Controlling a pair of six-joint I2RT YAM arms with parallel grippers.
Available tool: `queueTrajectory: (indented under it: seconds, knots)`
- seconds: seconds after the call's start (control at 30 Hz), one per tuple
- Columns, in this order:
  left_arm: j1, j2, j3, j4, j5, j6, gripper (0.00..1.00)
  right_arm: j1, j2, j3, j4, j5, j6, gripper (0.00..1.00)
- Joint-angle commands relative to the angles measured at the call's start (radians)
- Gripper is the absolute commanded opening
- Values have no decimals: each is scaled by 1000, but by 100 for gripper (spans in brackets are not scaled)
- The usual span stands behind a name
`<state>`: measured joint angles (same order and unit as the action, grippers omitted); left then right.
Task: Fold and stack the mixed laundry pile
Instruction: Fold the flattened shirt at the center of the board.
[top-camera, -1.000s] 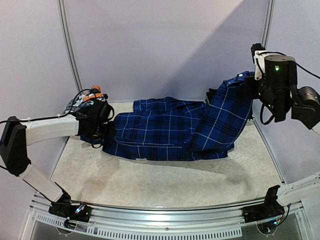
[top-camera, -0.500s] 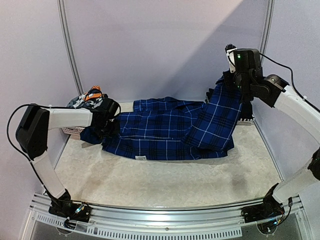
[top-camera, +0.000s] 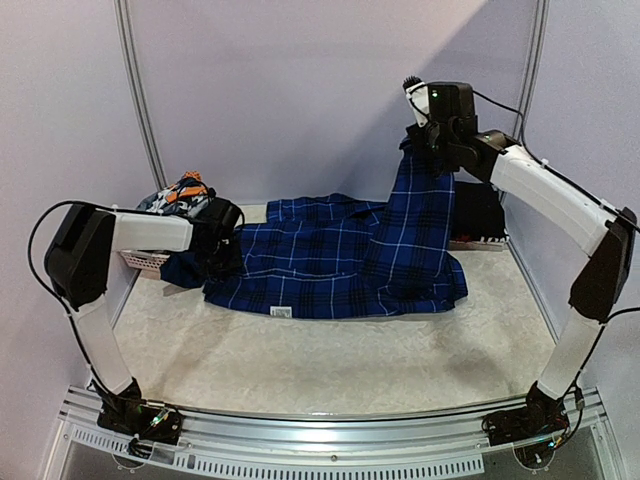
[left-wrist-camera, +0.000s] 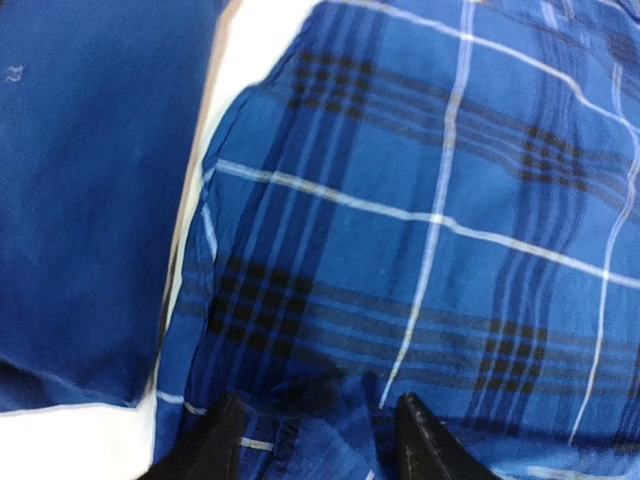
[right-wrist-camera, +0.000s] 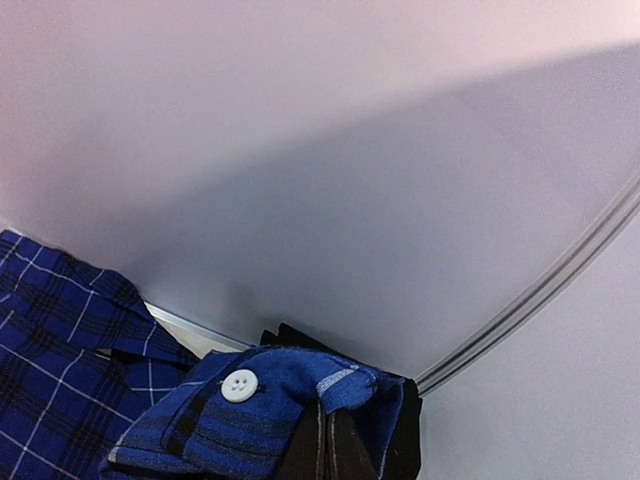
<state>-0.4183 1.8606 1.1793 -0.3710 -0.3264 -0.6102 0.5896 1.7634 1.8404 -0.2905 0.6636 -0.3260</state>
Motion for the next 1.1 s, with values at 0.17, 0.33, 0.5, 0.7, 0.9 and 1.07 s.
queueTrajectory:
  seconds: [0.17,0.33,0.5,0.7,0.9,1.07]
  knots:
    - [-69,-162,-86,184,-21,145,67,-24,143,71,213,-110,-300,0]
    - [-157,-195,-134,340,162,249,52,-54,238,188,228,-209,-344,0]
    - [-264,-109,-58,421,406,318,45,-62,336,369,87,-264,-269,0]
    - [-359,39,52,529,572,286,41,-62,312,346,21,-349,-165,0]
    - [-384,181,172,532,569,281,40,-63,271,305,-82,-427,-55,0]
    - [-380,274,256,498,538,295,39,-61,227,294,-201,-547,100,0]
